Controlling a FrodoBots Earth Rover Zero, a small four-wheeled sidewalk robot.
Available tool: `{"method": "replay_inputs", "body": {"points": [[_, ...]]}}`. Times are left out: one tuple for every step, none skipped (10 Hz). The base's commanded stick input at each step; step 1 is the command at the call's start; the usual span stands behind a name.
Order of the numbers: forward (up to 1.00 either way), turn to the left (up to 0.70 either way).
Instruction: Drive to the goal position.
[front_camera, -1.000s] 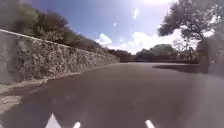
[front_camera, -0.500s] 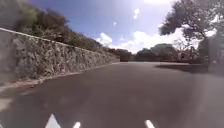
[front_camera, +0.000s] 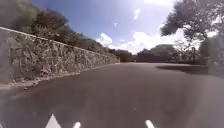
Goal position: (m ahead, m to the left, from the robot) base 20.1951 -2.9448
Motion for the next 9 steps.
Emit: {"method": "replay_inputs", "body": {"points": [[0.50, -0.25], [0.50, -0.25], [0.50, -0.25], [0.50, 0.00], [0.50, 0.00], [0.50, 0.00], [0.50, 0.00], [0.50, 0.00], [0.50, 0.00]]}}
